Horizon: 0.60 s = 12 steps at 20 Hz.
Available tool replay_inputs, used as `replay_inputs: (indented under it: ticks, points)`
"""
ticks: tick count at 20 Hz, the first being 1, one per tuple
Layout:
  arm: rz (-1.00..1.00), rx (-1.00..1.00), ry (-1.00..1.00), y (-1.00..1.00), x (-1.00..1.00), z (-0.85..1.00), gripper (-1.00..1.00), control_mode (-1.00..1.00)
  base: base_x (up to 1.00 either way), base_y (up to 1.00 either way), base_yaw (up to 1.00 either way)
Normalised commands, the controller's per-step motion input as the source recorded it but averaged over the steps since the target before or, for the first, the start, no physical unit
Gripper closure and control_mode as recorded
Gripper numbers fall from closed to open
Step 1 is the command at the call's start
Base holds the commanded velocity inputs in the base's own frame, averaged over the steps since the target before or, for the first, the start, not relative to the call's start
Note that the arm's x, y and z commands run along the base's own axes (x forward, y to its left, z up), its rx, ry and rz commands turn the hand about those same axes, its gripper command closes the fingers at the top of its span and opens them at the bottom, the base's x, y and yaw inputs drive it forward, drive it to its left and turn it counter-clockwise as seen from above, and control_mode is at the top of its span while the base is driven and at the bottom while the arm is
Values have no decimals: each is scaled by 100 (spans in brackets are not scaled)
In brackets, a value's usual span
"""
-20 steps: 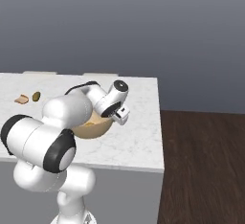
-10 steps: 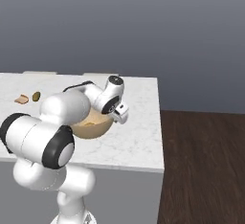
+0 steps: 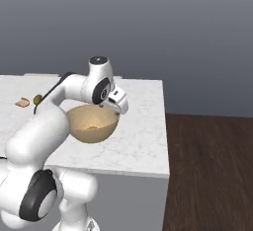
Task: Open the cabinet, pick up the bread from the cabinet and place it in the basket. Then move the basket to the dining counter.
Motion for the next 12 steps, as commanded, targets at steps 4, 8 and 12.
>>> replay_inputs:
  ticks: [4, 8, 12]
  points:
    - [37, -23, -10, 22, -100, 100, -100, -100, 0, 0, 0]
    - [46, -35, -14, 58, -77, 100, -100, -100, 0, 0, 0]
    - [36, -18, -3, 55, -45, 69, -100, -100, 0, 0, 0]
